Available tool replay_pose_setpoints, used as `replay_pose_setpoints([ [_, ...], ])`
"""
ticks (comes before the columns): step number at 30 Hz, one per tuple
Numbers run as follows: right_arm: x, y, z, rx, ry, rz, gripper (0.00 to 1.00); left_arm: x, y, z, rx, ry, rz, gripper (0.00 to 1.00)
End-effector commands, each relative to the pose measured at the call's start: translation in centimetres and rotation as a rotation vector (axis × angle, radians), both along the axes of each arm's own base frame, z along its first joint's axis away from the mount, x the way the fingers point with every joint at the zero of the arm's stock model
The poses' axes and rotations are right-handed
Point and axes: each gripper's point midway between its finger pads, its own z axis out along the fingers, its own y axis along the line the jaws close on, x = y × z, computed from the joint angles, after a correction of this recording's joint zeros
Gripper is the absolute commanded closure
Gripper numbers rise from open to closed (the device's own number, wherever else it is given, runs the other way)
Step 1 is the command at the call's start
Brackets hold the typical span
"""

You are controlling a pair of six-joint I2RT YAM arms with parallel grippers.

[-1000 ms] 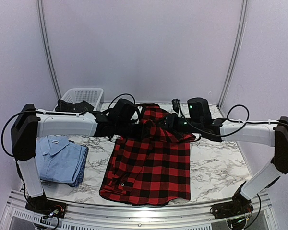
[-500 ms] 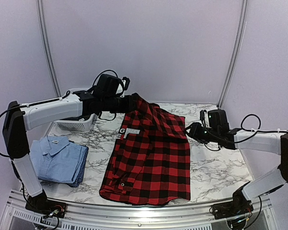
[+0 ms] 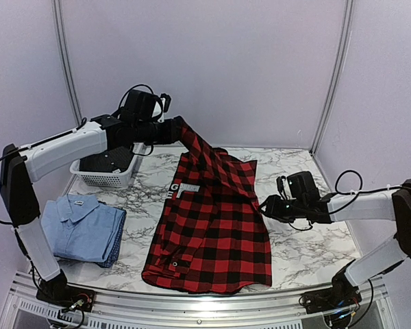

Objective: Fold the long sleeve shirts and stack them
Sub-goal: Adjust the 1/3-folded tank top at the center of the board.

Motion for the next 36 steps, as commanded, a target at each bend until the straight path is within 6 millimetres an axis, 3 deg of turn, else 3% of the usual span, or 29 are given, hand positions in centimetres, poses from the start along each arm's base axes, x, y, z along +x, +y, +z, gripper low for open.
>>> replay_pose_setpoints([
  [1,-1.0,1.1,-0.7,-0.050,0.011,0.049,0.53,0.8,1.2,2.3,-0.007,-0.037,0.014,1.00],
  [6,-1.3,1.2,-2.6,-0.132,0.060,0.052,0.53,1.4,1.8,2.6,-0.009,-0.039,0.027,1.00],
  [14,-2.7,2.2,-2.9,-0.234,0.062,0.117,0.49,2.2,2.5,2.2,-0.004,-0.027,0.036,1.00],
  [19,-4.9,3.2,-3.0,-0.265,0.081,0.158,0.46,2.7,2.9,2.1,-0.002,-0.027,0.046,1.00],
  [24,-7.2,2.6,-4.0,-0.332,0.121,0.154,0.46,3.4,3.0,2.4,-0.009,-0.032,0.051,1.00],
  [28,-7.2,1.7,-4.7,-0.368,0.133,0.112,0.65,4.2,2.5,2.7,-0.022,-0.037,0.039,1.00],
  [33,-4.9,-0.3,-4.5,-0.397,0.117,0.041,0.86,5.2,1.2,2.8,-0.039,-0.040,0.008,1.00],
  [36,-2.8,-2.1,-3.9,-0.404,0.102,-0.010,0.90,6.1,0.4,3.0,-0.054,-0.047,0.002,1.00],
])
